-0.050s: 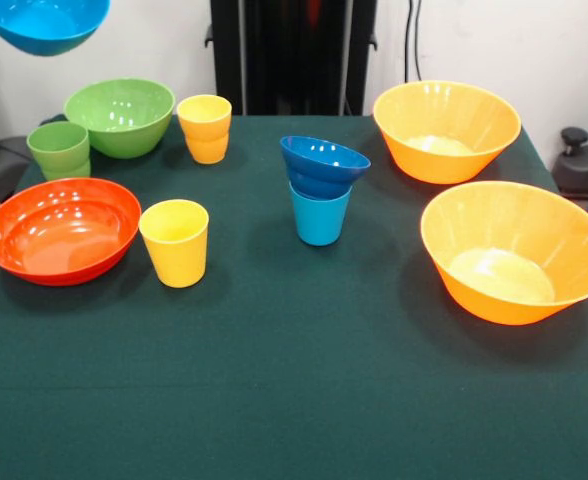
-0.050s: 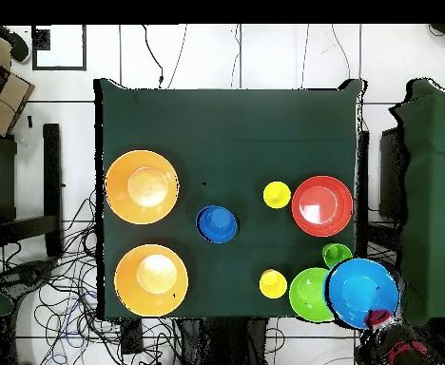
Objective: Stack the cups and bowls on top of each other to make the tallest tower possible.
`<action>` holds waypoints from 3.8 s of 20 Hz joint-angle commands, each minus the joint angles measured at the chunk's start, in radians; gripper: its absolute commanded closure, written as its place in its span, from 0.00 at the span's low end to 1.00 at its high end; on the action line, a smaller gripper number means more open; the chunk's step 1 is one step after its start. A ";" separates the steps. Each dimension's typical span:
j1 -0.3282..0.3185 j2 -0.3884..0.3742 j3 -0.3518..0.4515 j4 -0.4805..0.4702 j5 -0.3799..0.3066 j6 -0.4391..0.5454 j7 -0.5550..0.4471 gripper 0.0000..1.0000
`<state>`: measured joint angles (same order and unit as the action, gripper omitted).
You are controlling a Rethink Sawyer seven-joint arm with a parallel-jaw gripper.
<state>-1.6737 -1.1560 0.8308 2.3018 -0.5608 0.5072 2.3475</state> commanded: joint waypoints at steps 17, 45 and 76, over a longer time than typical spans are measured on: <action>0.250 0.035 -0.105 0.061 -0.024 -0.139 0.069 1.00; 0.440 0.065 -0.320 0.025 0.001 -0.216 0.099 1.00; 0.695 0.126 -0.546 -0.045 0.075 -0.277 0.136 1.00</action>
<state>-1.0489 -1.1142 0.3326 2.3070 -0.5294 0.2978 2.3473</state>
